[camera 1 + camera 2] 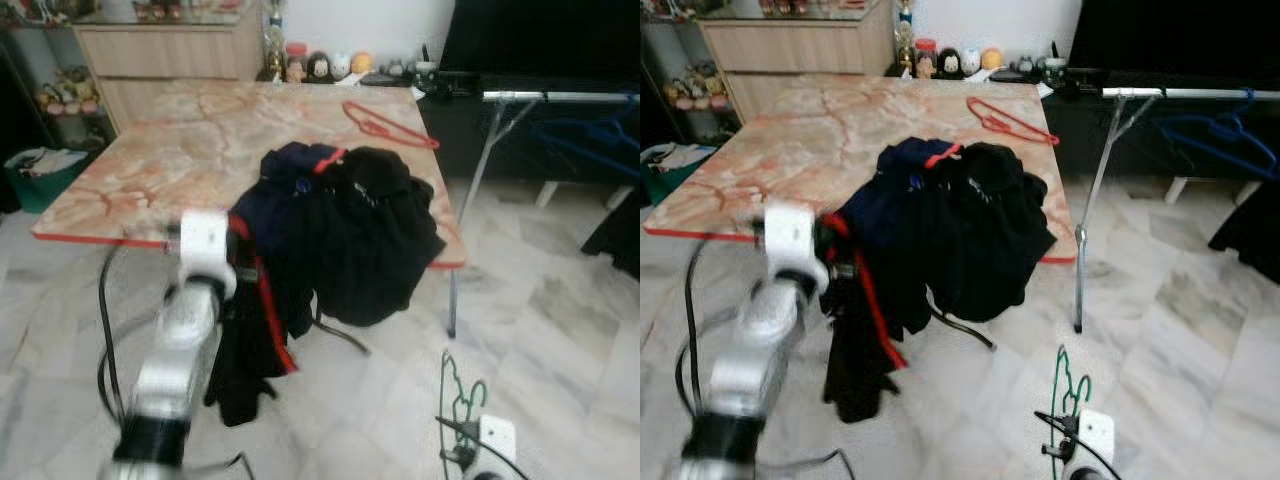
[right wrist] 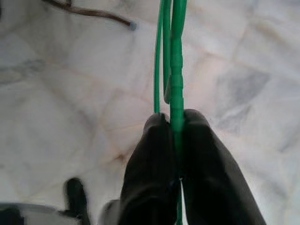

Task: Hang hanger

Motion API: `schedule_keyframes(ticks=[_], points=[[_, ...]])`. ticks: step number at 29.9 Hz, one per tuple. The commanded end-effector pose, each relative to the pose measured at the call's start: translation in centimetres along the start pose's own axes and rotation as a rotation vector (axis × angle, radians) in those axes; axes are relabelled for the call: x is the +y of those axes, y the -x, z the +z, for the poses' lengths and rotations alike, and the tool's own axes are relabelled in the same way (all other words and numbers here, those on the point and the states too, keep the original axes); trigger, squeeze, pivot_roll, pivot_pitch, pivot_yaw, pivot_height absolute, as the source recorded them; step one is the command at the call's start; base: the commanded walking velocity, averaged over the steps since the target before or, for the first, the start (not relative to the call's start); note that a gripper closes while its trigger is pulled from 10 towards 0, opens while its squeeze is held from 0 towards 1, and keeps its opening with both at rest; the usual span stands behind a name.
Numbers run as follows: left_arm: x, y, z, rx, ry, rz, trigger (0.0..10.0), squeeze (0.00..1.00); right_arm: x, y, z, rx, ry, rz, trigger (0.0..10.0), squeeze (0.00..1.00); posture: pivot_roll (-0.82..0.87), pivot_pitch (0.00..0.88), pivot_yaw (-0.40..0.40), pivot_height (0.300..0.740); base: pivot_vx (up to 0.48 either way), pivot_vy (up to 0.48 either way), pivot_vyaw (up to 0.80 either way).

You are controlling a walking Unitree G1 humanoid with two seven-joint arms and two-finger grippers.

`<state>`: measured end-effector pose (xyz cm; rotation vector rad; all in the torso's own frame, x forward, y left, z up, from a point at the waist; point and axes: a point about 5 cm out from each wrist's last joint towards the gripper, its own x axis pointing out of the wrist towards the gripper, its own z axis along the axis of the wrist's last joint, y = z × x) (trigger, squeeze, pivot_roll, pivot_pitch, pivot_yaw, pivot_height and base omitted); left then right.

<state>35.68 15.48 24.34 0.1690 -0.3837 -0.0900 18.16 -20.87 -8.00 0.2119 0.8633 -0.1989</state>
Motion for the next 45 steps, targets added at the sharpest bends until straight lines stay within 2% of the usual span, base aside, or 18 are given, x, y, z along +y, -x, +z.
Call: schedule_keyframes(ticks=[1,5,13,17,25,35,38,40,41,43,45], points=[[0.7,-2.4,2.4,-0.088,-0.031,0.002,10.0,0.0,0.6,-0.1,-0.1,0.013,0.002,0.015,10.0,0.0,0.06,0.0,-0.007,0.716,0.334,0.0,0.0],[0.8,-6.5,6.6,-0.167,-0.053,-0.013,10.0,0.0,0.7,-0.1,0.0,0.015,-0.002,0.01,10.0,0.0,0.06,0.0,0.005,0.716,0.333,0.0,0.0],[-0.7,-9.4,10.3,-0.226,-0.067,-0.063,10.0,0.0,0.8,-0.2,0.1,0.018,-0.004,0.0,10.0,0.0,0.05,0.0,0.008,0.716,0.342,0.0,0.0],[-1.0,-10.2,11.5,-0.242,-0.082,-0.073,10.0,0.0,0.7,-0.2,0.2,0.018,-0.003,-0.006,10.0,0.0,0.05,0.0,0.012,0.716,0.384,0.0,0.0],[-1.2,-11.0,13.6,-0.275,-0.106,-0.083,10.0,0.0,0.7,-0.2,0.3,0.021,0.008,-0.008,10.0,0.0,0.05,0.0,0.01,0.716,0.48,0.0,0.0],[-0.6,-11.6,16.8,-0.315,-0.102,-0.046,10.0,0.0,0.6,-0.3,0.3,0.028,0.012,-0.01,10.0,0.0,0.06,0.0,0.01,0.716,0.48,0.0,0.0],[-0.8,-11.6,16.4,-0.299,-0.109,-0.065,10.0,0.0,0.6,-0.3,0.3,0.03,0.013,-0.009,10.0,0.0,0.06,0.0,0.012,0.716,0.37,0.0,0.0],[-1.4,-11.4,13.7,-0.218,-0.101,-0.147,10.0,0.0,0.6,-0.2,0.2,0.032,0.012,-0.01,10.0,0.0,0.06,0.0,0.014,0.716,0.0,0.0,0.0],[-1.4,-11.4,13.7,-0.218,-0.101,-0.147,10.0,0.0,0.6,-0.2,0.2,0.032,0.012,-0.01,10.0,0.0,0.06,0.0,0.014,0.716,0.0,0.0,0.0],[-1.9,-10.5,10.1,-0.156,-0.077,-0.223,10.0,0.0,0.7,-0.2,0.1,0.036,0.013,-0.01,10.0,0.0,0.06,0.0,0.012,0.716,0.0,0.0,0.0],[-1.9,-10.0,8.9,-0.152,-0.052,-0.244,10.0,0.0,0.7,-0.2,0.0,0.038,0.015,-0.009,10.0,0.0,0.06,0.0,0.013,0.716,0.0,0.0,0.0]])
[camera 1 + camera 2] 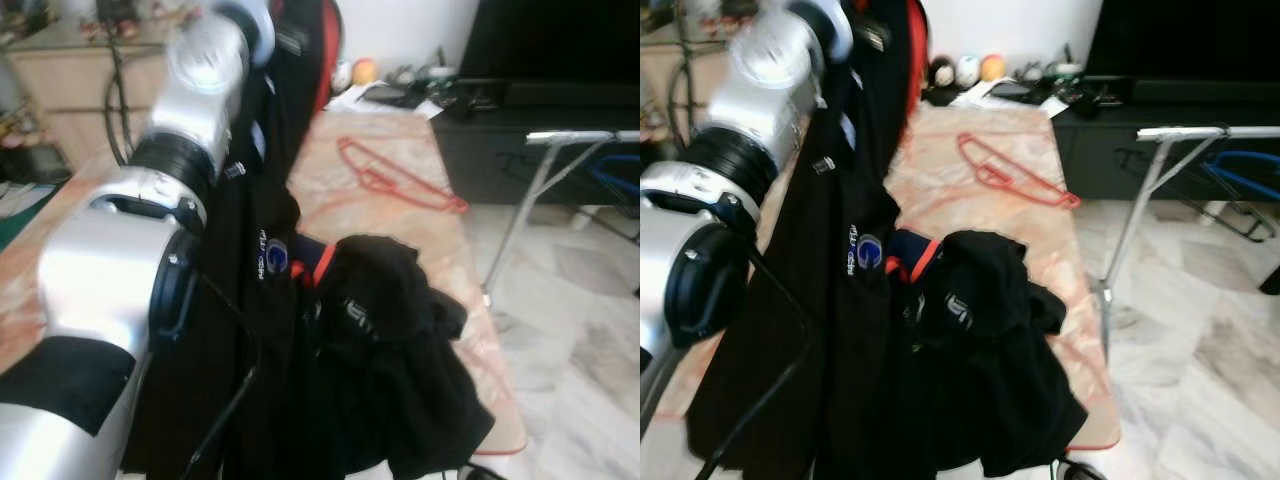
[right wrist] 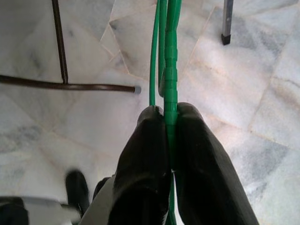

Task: Hang hanger

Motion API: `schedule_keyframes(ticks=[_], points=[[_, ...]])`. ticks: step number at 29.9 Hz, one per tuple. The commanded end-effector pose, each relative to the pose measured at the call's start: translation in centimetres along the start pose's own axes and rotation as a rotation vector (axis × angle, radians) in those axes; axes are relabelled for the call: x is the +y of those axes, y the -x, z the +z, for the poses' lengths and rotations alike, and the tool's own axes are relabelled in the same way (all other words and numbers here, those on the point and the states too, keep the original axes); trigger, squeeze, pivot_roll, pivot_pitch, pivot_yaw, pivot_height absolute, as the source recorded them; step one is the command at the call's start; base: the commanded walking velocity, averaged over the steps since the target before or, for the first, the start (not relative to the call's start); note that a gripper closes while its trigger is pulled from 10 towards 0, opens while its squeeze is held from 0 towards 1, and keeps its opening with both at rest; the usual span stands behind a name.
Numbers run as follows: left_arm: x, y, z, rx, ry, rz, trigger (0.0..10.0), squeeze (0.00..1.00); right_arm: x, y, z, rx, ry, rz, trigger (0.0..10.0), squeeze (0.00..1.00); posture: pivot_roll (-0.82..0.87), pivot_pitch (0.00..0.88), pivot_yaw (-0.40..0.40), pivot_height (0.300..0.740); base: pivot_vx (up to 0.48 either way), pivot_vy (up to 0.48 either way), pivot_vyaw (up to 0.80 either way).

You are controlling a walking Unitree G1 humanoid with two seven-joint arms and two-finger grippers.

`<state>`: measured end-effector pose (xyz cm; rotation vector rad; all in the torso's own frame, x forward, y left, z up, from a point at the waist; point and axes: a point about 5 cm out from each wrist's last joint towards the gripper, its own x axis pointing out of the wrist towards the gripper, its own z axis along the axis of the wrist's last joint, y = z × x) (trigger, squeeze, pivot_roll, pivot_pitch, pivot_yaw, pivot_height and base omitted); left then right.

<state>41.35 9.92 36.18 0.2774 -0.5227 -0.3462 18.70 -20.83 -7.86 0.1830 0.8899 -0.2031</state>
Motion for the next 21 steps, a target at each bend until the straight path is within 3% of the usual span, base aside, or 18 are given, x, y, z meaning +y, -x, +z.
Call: schedule_keyframes(ticks=[1,3,4,5,9,10,11,12,13,14,15,21], points=[[0.7,1.5,-2.1,0.022,0.063,0.0,10.0,0.0,0.5,0.0,-0.6,0.018,-0.008,0.01,10.0,0.0,0.07,0.0,0.012,0.716,0.0,0.0,0.0],[0.5,2.2,-2.9,0.035,0.086,0.0,10.0,0.0,0.5,0.1,-0.7,0.019,-0.008,0.01,10.0,0.0,0.07,0.0,0.012,0.716,0.0,0.0,0.0],[0.0,4.2,-4.9,0.067,0.13,-0.013,10.0,0.0,0.5,0.1,-0.8,0.024,-0.006,0.011,10.0,0.0,0.06,0.0,0.014,0.716,0.0,0.0,0.0],[0.0,4.2,-4.9,0.067,0.13,-0.013,10.0,0.0,0.5,0.1,-0.8,0.024,-0.006,0.011,10.0,0.0,0.06,0.0,0.014,0.716,0.0,0.0,0.0],[-1.9,9.7,-8.1,0.169,0.172,-0.034,10.0,0.0,0.4,0.2,-1.1,0.031,-0.006,0.009,10.0,0.0,0.06,0.0,0.019,0.716,0.0,0.0,0.0],[-2.8,11.8,-8.8,0.197,0.202,-0.042,10.0,0.0,0.3,0.2,-1.2,0.033,-0.004,0.007,10.0,0.0,0.06,0.0,0.019,0.716,0.0,0.0,0.0],[-2.8,11.8,-8.8,0.197,0.202,-0.042,10.0,0.0,0.3,0.2,-1.2,0.033,-0.004,0.007,10.0,0.0,0.06,0.0,0.019,0.716,0.0,0.0,0.0],[-4.6,15.7,-9.8,0.247,0.225,-0.05,10.0,0.0,0.2,0.2,-1.3,0.037,-0.003,0.002,10.0,0.0,0.06,0.0,0.016,0.716,0.0,0.0,0.0],[-5.4,17.2,-10.0,0.27,0.246,-0.048,10.0,0.0,0.1,0.2,-1.3,0.038,-0.001,0.0,10.0,0.0,0.07,0.0,0.012,0.716,0.0,0.0,0.0],[-5.4,17.2,-10.0,0.27,0.246,-0.048,10.0,0.0,0.1,0.2,-1.3,0.038,-0.001,0.0,10.0,0.0,0.07,0.0,0.012,0.716,0.0,0.0,0.0],[-6.4,18.8,-10.1,0.289,0.265,-0.044,10.0,0.0,0.0,0.3,-1.4,0.039,0.005,0.0,10.0,0.0,0.07,0.0,0.006,0.716,0.0,0.0,0.0],[-8.8,20.5,-9.9,0.344,0.27,-0.036,10.0,0.0,-0.1,0.3,-1.4,0.041,0.02,0.006,10.0,0.0,0.08,0.0,0.001,0.716,0.0,0.0,0.0]])
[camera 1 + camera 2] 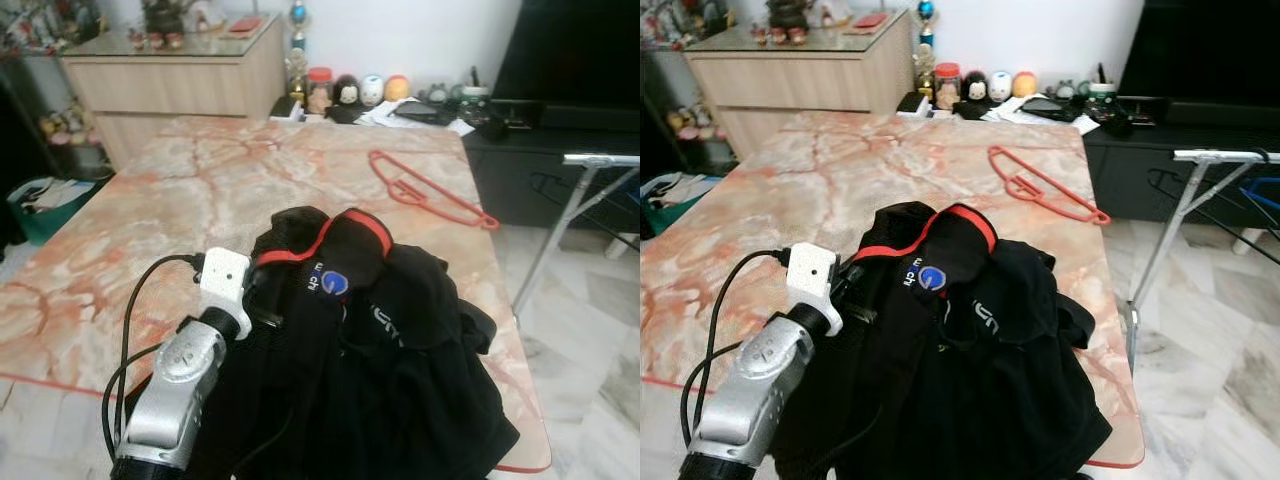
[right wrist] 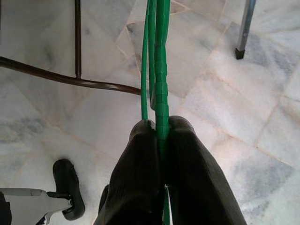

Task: Hang hanger

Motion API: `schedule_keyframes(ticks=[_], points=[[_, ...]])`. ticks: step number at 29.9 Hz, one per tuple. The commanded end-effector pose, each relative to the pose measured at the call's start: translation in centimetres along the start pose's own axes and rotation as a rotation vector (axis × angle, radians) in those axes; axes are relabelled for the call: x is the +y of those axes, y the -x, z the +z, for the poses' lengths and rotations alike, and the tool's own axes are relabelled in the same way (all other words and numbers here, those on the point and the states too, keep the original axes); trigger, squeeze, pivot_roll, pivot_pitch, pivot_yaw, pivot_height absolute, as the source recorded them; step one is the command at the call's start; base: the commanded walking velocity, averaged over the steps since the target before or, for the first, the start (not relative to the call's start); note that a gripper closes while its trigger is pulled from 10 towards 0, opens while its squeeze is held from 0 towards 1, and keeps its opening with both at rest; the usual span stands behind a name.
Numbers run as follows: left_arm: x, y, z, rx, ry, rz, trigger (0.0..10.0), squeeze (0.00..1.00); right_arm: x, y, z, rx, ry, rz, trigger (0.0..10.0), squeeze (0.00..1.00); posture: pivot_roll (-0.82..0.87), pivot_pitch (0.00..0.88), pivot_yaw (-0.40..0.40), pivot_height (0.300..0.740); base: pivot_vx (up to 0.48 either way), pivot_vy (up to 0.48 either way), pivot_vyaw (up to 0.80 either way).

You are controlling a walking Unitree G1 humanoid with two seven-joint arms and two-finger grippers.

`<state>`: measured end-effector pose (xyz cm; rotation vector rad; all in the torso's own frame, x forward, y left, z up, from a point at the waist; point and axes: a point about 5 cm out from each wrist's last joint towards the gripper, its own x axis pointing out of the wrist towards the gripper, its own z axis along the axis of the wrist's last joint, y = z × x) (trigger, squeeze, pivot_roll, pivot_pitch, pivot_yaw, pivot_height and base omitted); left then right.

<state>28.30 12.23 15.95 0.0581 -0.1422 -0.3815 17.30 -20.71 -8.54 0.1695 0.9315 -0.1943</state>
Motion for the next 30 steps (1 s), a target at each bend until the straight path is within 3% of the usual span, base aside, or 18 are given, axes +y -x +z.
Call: schedule_keyframes(ticks=[1,3,4,5,6,11,20,30], points=[[-1.1,0.2,0.0,0.022,-0.021,-0.014,10.0,0.0,0.2,0.0,0.1,0.001,0.002,0.009,10.0,0.0,0.08,0.0,0.001,0.716,0.0,0.0,0.0],[-1.6,0.2,0.2,0.032,-0.001,-0.008,10.0,0.0,0.2,0.0,0.1,0.001,0.004,0.012,10.0,0.0,0.07,0.0,0.006,0.716,0.0,0.0,0.0],[-1.8,0.4,0.5,0.037,0.005,0.0,10.0,0.78,0.2,0.0,0.1,-0.001,0.003,0.012,10.0,0.0,0.07,0.0,0.006,0.716,0.0,0.0,0.0],[-1.8,0.4,0.5,0.037,0.005,0.0,10.0,0.78,0.2,0.0,0.1,-0.001,0.003,0.012,10.0,0.0,0.07,0.0,0.006,0.716,0.0,0.0,0.0],[-1.9,0.5,0.9,0.035,0.012,0.013,10.0,1.0,0.2,0.0,0.1,-0.003,-0.001,0.011,10.0,0.0,0.06,0.0,0.01,0.716,0.0,0.0,0.0],[-1.5,0.6,1.7,0.015,0.012,0.025,10.0,1.0,0.3,0.0,0.1,-0.002,0.0,0.008,10.0,0.0,0.07,0.0,0.01,0.716,0.0,0.0,0.0],[-0.3,3.3,0.8,0.091,-0.018,0.058,10.0,1.0,0.2,0.0,0.1,-0.003,-0.002,0.005,10.0,0.0,0.08,0.0,0.009,0.716,0.0,0.0,0.0],[-0.6,3.9,1.2,0.094,-0.017,0.032,10.0,1.0,0.2,0.0,0.1,-0.001,0.004,0.008,10.0,0.0,0.08,0.0,0.005,0.716,0.0,0.0,0.0]])
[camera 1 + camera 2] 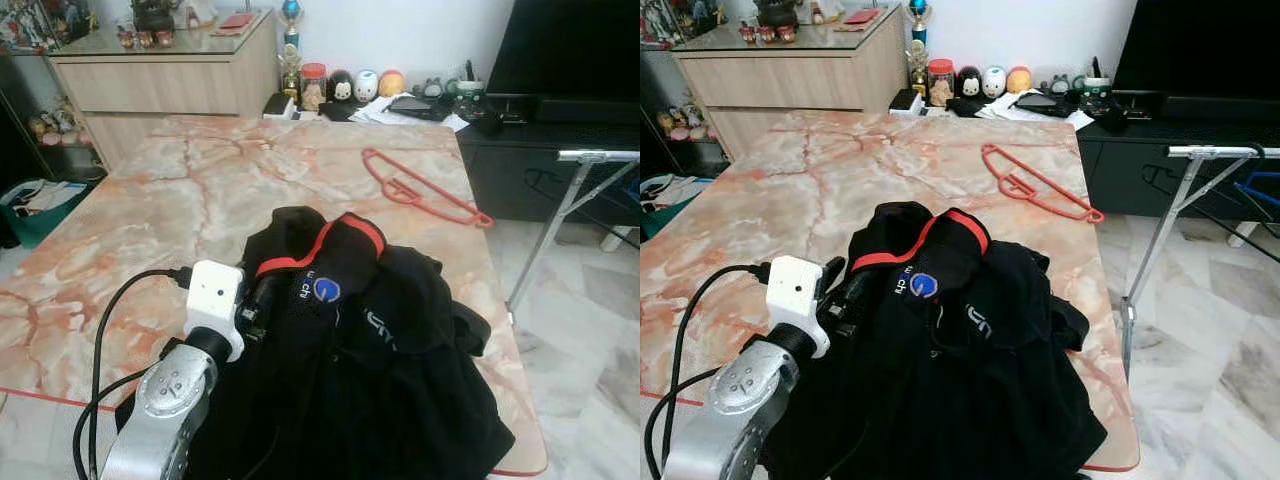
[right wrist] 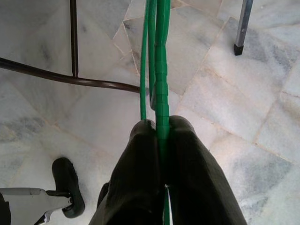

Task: Hang hanger

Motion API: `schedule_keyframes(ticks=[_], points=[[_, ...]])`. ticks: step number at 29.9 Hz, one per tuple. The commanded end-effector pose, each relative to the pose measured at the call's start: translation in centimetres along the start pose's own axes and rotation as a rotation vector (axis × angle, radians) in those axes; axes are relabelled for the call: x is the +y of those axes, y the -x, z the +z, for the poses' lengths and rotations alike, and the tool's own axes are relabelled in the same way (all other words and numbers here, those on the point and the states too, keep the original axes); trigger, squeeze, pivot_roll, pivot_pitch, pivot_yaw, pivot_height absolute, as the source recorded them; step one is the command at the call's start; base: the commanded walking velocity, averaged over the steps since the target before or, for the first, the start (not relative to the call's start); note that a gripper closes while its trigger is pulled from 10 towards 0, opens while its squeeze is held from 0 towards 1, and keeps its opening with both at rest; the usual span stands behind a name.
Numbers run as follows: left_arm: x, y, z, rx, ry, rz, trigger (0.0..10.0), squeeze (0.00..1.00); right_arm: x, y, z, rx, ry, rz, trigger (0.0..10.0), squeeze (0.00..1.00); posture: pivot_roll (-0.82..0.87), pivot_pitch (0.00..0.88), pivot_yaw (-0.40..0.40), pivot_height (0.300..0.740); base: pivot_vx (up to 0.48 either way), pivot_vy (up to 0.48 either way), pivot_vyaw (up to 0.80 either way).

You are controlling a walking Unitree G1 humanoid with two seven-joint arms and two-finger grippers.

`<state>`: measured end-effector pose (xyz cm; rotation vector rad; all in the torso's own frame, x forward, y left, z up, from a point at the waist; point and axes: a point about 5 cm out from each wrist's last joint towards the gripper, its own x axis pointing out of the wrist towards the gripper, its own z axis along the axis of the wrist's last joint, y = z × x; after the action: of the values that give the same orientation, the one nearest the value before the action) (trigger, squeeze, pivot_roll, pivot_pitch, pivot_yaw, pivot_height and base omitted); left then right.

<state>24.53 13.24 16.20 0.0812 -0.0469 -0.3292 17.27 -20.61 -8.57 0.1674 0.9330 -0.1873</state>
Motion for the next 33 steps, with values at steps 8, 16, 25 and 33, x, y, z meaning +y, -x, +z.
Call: schedule_keyframes(ticks=[8,16,25,33], points=[[0.1,1.2,-0.5,0.033,-0.024,-0.002,10.0,1.0,0.1,-0.1,0.3,-0.001,0.011,0.006,10.0,0.0,0.08,0.0,0.001,0.716,0.0,0.0,0.0],[0.2,1.0,-0.3,0.022,-0.003,0.02,10.0,0.0,0.0,-0.1,0.4,-0.003,0.016,0.009,10.0,0.0,0.07,0.0,-0.003,0.716,0.0,0.0,0.0],[-0.2,1.2,-0.2,0.009,0.028,0.007,10.0,0.0,-0.1,-0.1,0.4,-0.001,0.026,0.014,10.0,0.0,0.07,0.0,-0.007,0.716,0.0,0.0,0.0],[-0.1,1.0,-0.1,0.005,0.027,0.006,10.0,0.0,0.0,-0.1,0.4,0.005,0.031,0.021,10.0,0.0,0.07,0.0,-0.006,0.716,0.0,0.0,0.0]])
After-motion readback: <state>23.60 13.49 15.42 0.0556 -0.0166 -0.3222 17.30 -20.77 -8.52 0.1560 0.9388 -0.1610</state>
